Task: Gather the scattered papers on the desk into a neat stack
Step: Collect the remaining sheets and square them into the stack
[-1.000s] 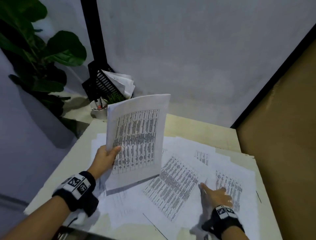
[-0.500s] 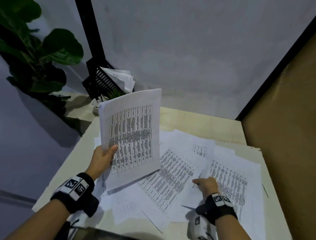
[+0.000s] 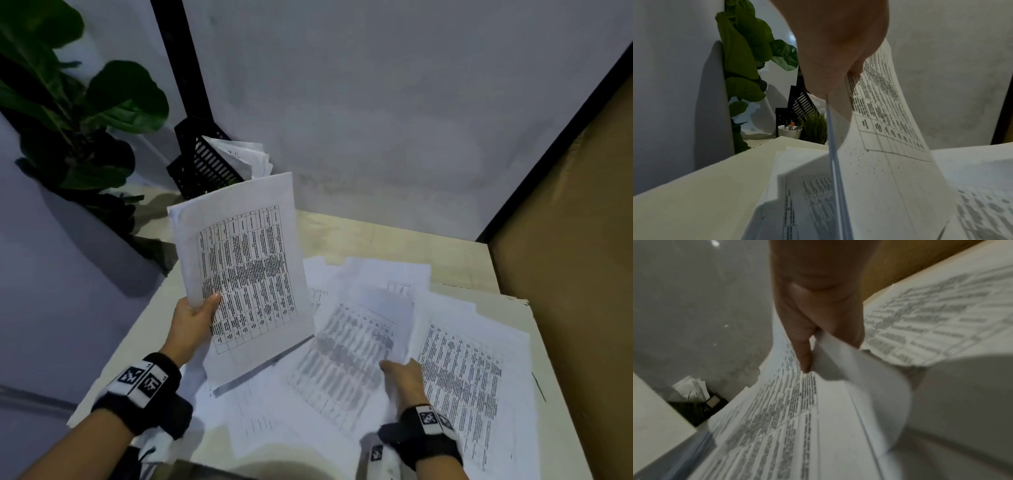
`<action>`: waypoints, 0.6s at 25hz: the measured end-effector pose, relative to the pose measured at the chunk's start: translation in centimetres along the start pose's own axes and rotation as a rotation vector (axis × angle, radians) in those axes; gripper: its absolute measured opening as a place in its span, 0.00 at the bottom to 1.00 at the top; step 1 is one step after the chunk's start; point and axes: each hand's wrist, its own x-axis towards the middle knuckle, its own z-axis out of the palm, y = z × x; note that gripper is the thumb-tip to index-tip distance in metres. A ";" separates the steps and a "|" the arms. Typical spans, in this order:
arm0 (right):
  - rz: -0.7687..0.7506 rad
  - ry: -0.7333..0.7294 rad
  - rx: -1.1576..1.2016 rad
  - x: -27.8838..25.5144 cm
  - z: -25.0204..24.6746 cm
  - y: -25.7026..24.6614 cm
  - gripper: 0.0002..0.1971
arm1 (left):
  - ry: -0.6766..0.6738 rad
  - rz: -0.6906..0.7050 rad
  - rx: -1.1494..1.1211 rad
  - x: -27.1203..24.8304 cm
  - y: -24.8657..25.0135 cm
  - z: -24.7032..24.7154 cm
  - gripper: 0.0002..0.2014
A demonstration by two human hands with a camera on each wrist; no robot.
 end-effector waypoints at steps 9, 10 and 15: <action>-0.143 0.161 -0.091 -0.1 -9.2 -1.9 0.23 | 0.063 -0.085 -0.001 1.0 -1.1 -1.8 0.11; -0.172 0.170 -0.061 -0.3 -10.2 -2.1 0.22 | 0.053 -0.087 -0.004 1.1 -1.1 -1.6 0.11; -0.263 0.204 0.065 -1.5 -12.3 -3.1 0.22 | -0.007 -0.117 -0.003 1.1 -1.0 0.0 0.11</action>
